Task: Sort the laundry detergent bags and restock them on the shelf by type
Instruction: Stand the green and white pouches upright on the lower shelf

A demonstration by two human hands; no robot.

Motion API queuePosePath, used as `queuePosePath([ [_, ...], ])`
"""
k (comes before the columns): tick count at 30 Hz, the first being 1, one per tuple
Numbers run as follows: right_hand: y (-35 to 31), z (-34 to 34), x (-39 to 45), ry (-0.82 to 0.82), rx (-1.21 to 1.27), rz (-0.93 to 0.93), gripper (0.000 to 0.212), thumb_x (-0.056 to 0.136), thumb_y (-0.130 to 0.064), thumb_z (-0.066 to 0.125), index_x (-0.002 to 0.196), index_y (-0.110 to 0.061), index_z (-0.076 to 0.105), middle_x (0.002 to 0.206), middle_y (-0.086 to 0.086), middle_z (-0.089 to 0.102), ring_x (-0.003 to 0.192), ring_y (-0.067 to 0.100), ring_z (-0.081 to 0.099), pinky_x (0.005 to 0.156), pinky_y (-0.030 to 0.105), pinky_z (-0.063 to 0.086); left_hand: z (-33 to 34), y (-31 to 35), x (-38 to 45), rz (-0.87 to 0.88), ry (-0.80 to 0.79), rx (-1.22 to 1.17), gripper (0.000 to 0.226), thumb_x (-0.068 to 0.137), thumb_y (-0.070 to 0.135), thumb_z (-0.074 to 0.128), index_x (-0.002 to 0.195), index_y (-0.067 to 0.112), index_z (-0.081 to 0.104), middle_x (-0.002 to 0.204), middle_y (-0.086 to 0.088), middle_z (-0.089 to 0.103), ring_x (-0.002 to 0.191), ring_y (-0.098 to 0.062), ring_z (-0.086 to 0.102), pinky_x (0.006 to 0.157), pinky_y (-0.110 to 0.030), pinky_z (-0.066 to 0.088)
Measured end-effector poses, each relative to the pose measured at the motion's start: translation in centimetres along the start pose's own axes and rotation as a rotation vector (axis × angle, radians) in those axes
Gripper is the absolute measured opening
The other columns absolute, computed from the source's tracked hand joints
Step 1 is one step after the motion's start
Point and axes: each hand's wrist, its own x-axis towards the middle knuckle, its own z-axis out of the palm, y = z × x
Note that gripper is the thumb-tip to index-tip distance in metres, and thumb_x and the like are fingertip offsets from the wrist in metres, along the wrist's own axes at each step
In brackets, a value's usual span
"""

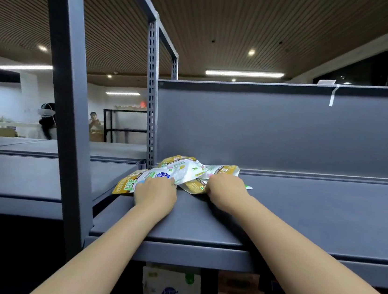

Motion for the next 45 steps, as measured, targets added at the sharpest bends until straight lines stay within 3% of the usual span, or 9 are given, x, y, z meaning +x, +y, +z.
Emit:
queuePosePath([
  [6,3.8,-0.3,-2.8,-0.068,0.195,0.156,0.031,0.087,-0.014,0.049,0.112,-0.019,0.066,0.111,0.006,0.063,0.100,0.030,0.058,0.071,0.028,0.044,-1.2,3.2,-0.7,0.132,0.060,0.081,0.027,0.096,0.017,0.038,0.102,0.016,0.064,0.109,-0.006,0.065,0.101,-0.028,0.058,0.080,-0.030,0.035],
  [11,6.7,-2.5,-7.0,-0.098,0.418,0.283,0.026,0.082,-0.013,0.051,0.100,-0.012,0.071,0.085,0.005,0.061,0.080,0.024,0.054,0.051,0.022,0.037,-2.4,7.7,-1.9,0.193,-0.071,-0.189,0.031,0.097,0.030,0.040,0.092,0.008,0.062,0.100,-0.014,0.064,0.095,-0.033,0.060,0.071,-0.033,0.043],
  [15,9.3,-3.8,-9.0,-0.027,0.636,0.491,0.024,0.084,-0.002,0.053,0.100,0.001,0.070,0.092,0.013,0.062,0.072,0.023,0.056,0.059,0.026,0.043,-2.9,8.2,-2.1,0.219,-0.210,-0.473,0.044,0.088,0.054,0.047,0.084,0.014,0.064,0.079,-0.008,0.067,0.071,-0.028,0.061,0.070,-0.037,0.054],
  [22,10.6,-2.1,-8.5,0.062,1.269,0.825,0.023,0.081,0.007,0.063,0.093,-0.002,0.045,0.110,0.020,0.058,0.093,0.031,0.066,0.059,0.029,0.059,-2.1,4.7,-2.2,-0.059,-0.285,-0.093,0.046,0.093,0.042,0.035,0.130,0.016,0.047,0.135,-0.005,0.050,0.124,-0.028,0.043,0.099,-0.036,0.032],
  [27,9.4,-2.7,-7.4,-0.038,1.605,0.893,0.016,0.084,0.016,0.054,0.081,0.000,0.052,0.048,0.011,0.062,0.034,0.014,0.058,0.033,0.018,0.047,-2.4,4.2,-1.7,-0.219,-0.409,-0.135,0.045,0.088,0.041,0.029,0.122,0.019,0.049,0.133,-0.007,0.048,0.128,-0.030,0.035,0.106,-0.042,0.022],
  [30,8.9,-3.4,-7.4,0.024,1.525,0.890,0.019,0.086,0.012,0.049,0.081,-0.007,0.048,0.059,0.009,0.061,0.028,0.010,0.053,0.032,0.019,0.046,-2.4,3.5,-1.7,-0.259,-0.446,-0.232,0.054,0.087,0.042,0.027,0.131,0.019,0.047,0.137,-0.008,0.047,0.130,-0.029,0.036,0.108,-0.042,0.020],
  [35,9.9,-4.5,-7.9,0.372,1.281,0.872,0.021,0.073,-0.003,0.049,0.083,-0.011,0.066,0.085,0.012,0.064,0.073,0.030,0.062,0.069,0.039,0.058,-2.0,3.3,-1.7,-0.325,-0.153,-0.264,0.056,0.092,0.042,0.035,0.137,0.010,0.044,0.142,-0.013,0.040,0.130,-0.029,0.035,0.105,-0.039,0.028],
  [40,10.0,-6.2,-9.8,0.606,0.885,0.779,0.018,0.086,-0.016,0.048,0.086,-0.013,0.066,0.085,0.004,0.059,0.082,0.029,0.048,0.071,0.028,0.031,-1.7,2.9,-1.9,-0.416,0.145,-0.415,0.048,0.092,0.037,0.039,0.123,0.003,0.053,0.131,-0.019,0.049,0.122,-0.033,0.043,0.099,-0.041,0.030],
  [45,9.5,-5.9,-11.0,0.821,0.874,0.597,0.018,0.089,-0.007,0.043,0.086,-0.014,0.059,0.096,0.001,0.044,0.083,0.020,0.044,0.073,0.027,0.030,-3.5,3.2,-3.0,-0.510,0.500,-0.681,0.029,0.095,0.016,0.037,0.114,-0.003,0.047,0.127,-0.023,0.046,0.115,-0.040,0.046,0.090,-0.046,0.035],
])
